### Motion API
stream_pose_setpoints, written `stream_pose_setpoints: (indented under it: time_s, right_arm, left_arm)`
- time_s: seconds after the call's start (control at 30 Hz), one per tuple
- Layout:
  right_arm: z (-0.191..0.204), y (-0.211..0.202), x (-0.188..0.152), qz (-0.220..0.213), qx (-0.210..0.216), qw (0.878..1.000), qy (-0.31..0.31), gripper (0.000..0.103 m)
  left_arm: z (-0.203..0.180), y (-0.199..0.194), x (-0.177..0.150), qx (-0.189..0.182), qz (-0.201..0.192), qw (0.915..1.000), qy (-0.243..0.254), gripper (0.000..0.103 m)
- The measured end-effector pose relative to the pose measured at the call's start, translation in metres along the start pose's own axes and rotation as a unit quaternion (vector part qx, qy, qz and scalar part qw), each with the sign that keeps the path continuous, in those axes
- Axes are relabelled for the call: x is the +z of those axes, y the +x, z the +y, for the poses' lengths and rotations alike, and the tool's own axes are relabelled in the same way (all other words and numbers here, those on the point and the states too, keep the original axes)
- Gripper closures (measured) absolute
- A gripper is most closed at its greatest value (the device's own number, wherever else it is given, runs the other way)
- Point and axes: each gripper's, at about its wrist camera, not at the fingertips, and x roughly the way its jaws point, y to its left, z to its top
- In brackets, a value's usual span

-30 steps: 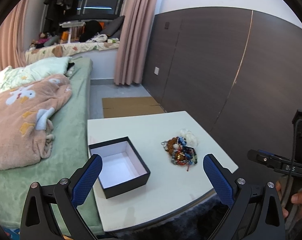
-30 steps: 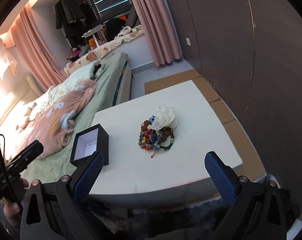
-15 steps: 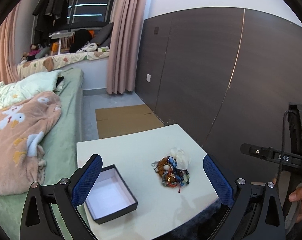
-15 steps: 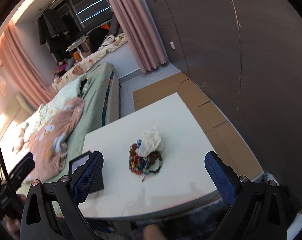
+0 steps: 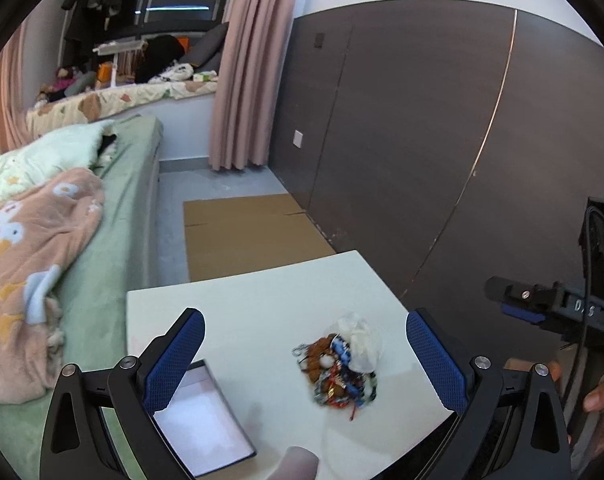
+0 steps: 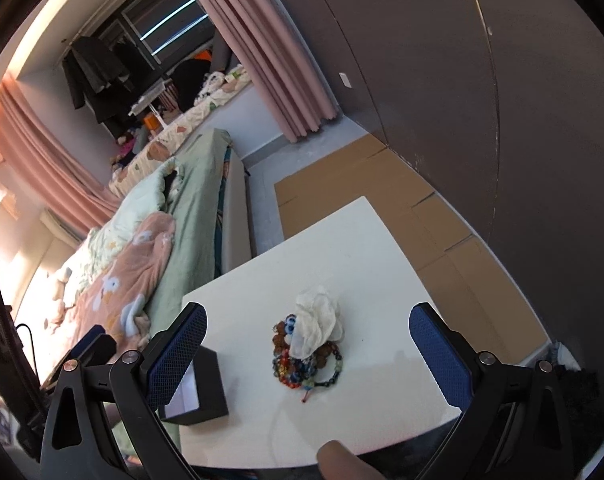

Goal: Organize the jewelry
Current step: 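Lower the left gripper onto the jewelry pile and close on blue beads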

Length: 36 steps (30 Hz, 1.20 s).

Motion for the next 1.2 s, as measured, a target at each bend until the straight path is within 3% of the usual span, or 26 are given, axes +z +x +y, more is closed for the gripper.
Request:
stream_pose_setpoints:
  time_s: [0.2,0.4,0.6,0.77,0.87,0.97,1.03,1.07,1.1,1.2]
  right_arm:
    - [-0.021,0.036,-0.005,0.036,0.013,0.999,0.014,0.0]
    - [-0.039,0.077,-0.006,0.091,0.032,0.994,0.055,0.0]
    - [-0.044,0.11,-0.017,0.133,0.055,0.986,0.085,0.001]
    - [-0.038,0.133,-0.026,0.152,0.065,0.983,0.082,0.003]
    - [-0.036,0.152,-0.031,0.175,0.068,0.977,0.096,0.018]
    - [-0.029,0.165,-0.034,0.185,0.052,0.978,0.081,0.022]
    - [-0.027,0.171,-0.035,0.194,0.055,0.976,0.079,0.046]
    - [-0.029,0.172,-0.036,0.202,0.062,0.974,0.087,0.069]
    - [-0.031,0.173,-0.036,0.205,0.065,0.972,0.093,0.086]
    - [-0.035,0.167,-0.038,0.195,0.069,0.973,0.105,0.094]
  left_arm:
    - [-0.003,0.044,0.014,0.005,0.041,0.9991,-0.008,0.002]
    - [0.0,0.074,0.01,-0.022,0.063,0.9976,-0.02,0.002]
    - [0.015,0.113,-0.014,-0.05,0.126,0.989,-0.059,0.022]
    - [0.028,0.132,-0.031,-0.052,0.167,0.9809,-0.085,0.037]
    - [0.035,0.136,-0.034,-0.051,0.172,0.9786,-0.102,0.038]
    - [0.038,0.138,-0.036,-0.052,0.175,0.9771,-0.109,0.04]
    - [0.037,0.142,-0.036,-0.051,0.175,0.9776,-0.106,0.04]
    - [0.036,0.141,-0.036,-0.051,0.175,0.9778,-0.103,0.04]
    - [0.034,0.142,-0.036,-0.052,0.175,0.9779,-0.101,0.04]
    - [0.031,0.147,-0.039,-0.058,0.177,0.9777,-0.097,0.04]
